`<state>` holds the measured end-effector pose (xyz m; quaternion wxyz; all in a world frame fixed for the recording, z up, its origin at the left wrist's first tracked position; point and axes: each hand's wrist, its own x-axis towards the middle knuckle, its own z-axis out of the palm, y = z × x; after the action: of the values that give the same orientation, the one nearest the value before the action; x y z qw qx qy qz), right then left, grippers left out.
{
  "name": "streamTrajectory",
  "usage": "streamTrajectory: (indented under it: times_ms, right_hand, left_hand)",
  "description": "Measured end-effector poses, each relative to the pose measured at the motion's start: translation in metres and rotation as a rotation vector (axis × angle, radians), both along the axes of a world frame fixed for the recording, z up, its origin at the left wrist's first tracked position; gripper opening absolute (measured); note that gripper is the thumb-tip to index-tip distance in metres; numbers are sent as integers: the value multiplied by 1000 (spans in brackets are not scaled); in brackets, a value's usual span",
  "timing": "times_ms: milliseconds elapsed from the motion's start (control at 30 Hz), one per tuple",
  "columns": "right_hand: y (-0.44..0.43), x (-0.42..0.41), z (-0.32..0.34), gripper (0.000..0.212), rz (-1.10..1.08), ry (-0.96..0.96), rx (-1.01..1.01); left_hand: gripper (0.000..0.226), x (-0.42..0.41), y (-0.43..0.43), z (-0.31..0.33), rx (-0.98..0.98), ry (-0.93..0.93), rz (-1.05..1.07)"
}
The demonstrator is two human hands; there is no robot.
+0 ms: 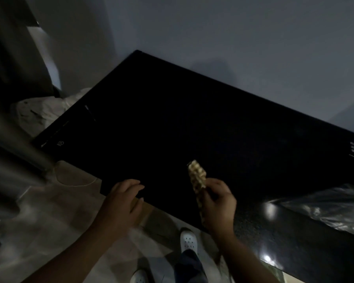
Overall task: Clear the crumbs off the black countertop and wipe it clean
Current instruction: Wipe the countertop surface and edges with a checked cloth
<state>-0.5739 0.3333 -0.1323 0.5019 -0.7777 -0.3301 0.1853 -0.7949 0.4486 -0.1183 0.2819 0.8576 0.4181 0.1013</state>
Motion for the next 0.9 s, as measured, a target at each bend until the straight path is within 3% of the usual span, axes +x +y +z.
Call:
streamTrajectory:
  times_ms: [167,433,900]
  right_hand:
    - [32,74,21,37,-67,-64,47]
    - [104,183,19,7,6,-211,-32]
    - [280,308,3,20,79,-401,-67]
  left_hand:
    - [41,39,17,9,24,-72,3]
    - [33,122,63,1,75,-99,10]
    - [35,210,169,-32,139,-13,156]
